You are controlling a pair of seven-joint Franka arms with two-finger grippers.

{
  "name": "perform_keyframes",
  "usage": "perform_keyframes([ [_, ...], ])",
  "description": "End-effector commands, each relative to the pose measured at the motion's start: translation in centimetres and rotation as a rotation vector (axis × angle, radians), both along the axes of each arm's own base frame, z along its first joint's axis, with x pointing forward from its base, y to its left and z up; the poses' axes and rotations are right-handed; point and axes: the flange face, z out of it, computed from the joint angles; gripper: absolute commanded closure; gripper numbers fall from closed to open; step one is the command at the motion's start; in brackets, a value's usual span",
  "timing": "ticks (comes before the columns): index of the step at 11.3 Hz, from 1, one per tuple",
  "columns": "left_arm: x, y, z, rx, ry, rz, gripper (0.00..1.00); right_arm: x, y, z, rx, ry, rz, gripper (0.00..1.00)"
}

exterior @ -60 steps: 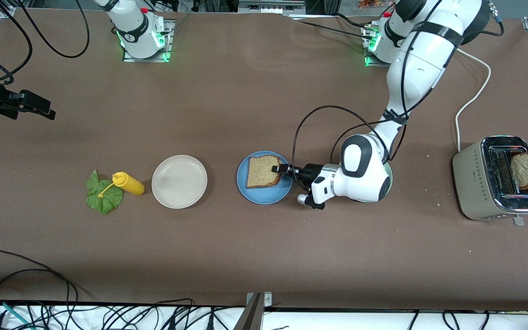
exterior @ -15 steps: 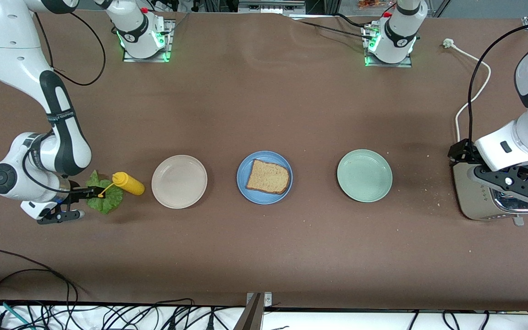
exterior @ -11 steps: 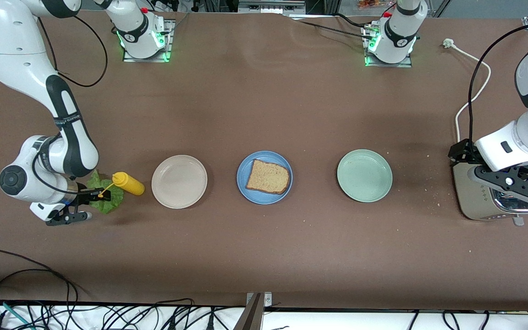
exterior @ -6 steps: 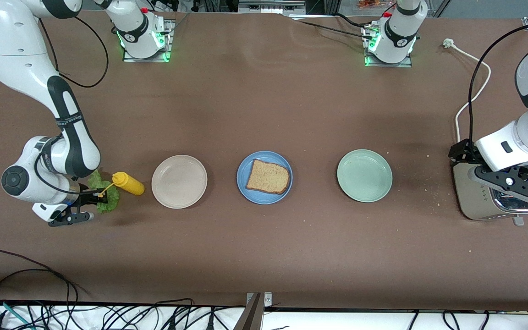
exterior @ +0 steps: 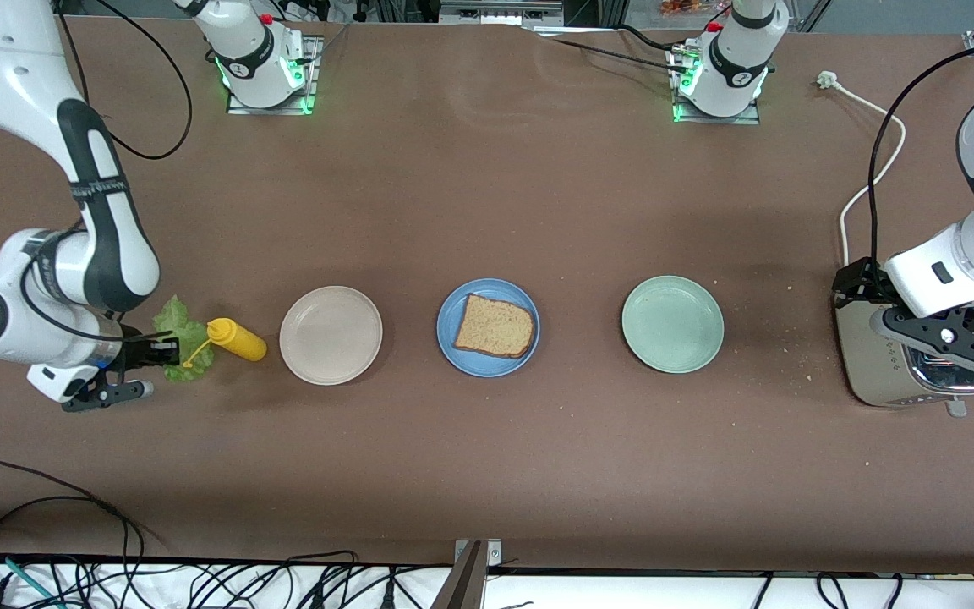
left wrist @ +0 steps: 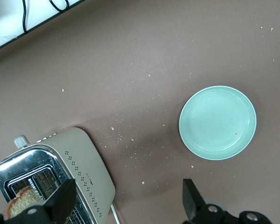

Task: Make sandwich in blue plate with both arms
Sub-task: 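Lift the lettuce with the right gripper and carry it toward the blue plate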

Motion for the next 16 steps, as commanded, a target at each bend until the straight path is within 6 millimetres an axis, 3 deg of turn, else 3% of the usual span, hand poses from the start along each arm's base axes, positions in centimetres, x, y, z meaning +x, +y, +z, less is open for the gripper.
perform_keyframes([
  [1, 0.1, 0.1, 0.3, -0.013, 0.0, 0.003, 0.0, -2.2, 0.4, 5.9, 0.03, 0.047, 0.014, 1.0],
  [4, 0.1, 0.1, 0.3, -0.013, 0.001, 0.003, 0.0, -3.9, 0.6, 11.2, 0.034, 0.083, 0.02, 1.0],
  [8, 0.1, 0.1, 0.3, -0.013, 0.001, 0.003, 0.0, -5.4, 1.7, 15.7, 0.038, 0.103, 0.03, 1.0],
  [11, 0.0, 0.1, 0.3, -0.013, 0.002, 0.003, 0.0, -4.9, 6.4, 16.9, 0.019, 0.083, -0.001, 1.0],
  [16, 0.1, 0.1, 0.3, -0.013, 0.001, 0.003, 0.0, -3.9, 17.1, 15.8, 0.059, 0.107, -0.181, 1.0],
])
